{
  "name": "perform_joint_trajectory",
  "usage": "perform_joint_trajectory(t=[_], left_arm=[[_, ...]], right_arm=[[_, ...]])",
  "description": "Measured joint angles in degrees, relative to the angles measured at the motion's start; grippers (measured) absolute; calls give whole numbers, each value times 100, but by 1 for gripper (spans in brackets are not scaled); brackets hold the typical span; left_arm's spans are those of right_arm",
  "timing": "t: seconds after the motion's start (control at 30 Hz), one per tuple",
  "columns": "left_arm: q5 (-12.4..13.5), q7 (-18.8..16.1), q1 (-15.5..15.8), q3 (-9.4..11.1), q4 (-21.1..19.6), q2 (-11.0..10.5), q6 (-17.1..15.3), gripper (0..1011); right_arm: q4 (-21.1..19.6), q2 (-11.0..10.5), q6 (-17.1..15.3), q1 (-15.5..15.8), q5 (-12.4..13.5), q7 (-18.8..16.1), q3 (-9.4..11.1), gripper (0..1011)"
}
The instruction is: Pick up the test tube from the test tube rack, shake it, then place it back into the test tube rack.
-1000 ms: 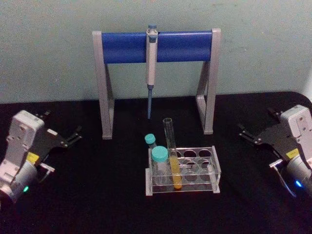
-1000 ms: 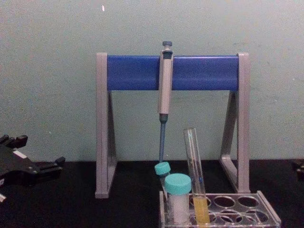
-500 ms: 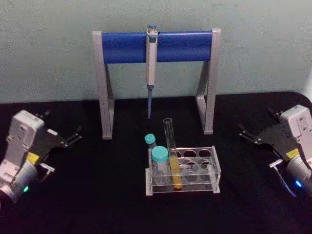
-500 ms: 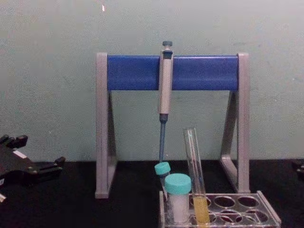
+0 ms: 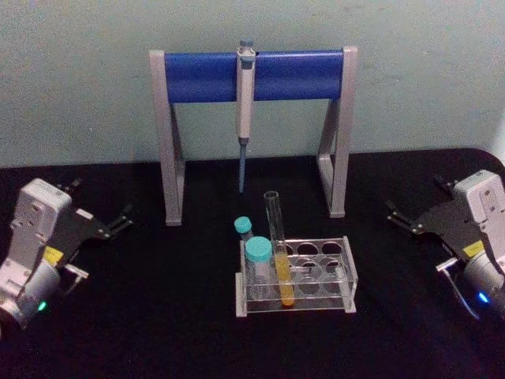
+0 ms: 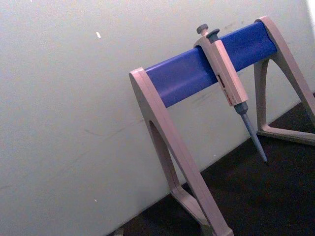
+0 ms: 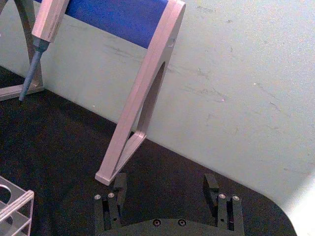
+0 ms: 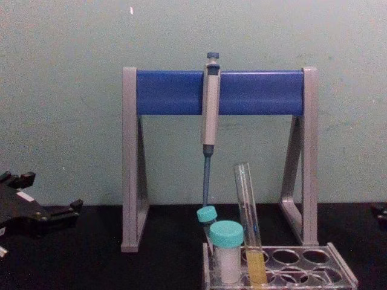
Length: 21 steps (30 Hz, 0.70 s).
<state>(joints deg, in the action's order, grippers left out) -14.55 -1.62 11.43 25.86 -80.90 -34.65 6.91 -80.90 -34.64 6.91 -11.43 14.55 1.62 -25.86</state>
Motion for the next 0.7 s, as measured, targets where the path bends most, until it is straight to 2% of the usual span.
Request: perform_joint_trajectory(t=[0.7], left_arm=[[0,0,0,0,0,0,0,1001]], right_arm=[[0,0,0,0,0,0,0,1000]])
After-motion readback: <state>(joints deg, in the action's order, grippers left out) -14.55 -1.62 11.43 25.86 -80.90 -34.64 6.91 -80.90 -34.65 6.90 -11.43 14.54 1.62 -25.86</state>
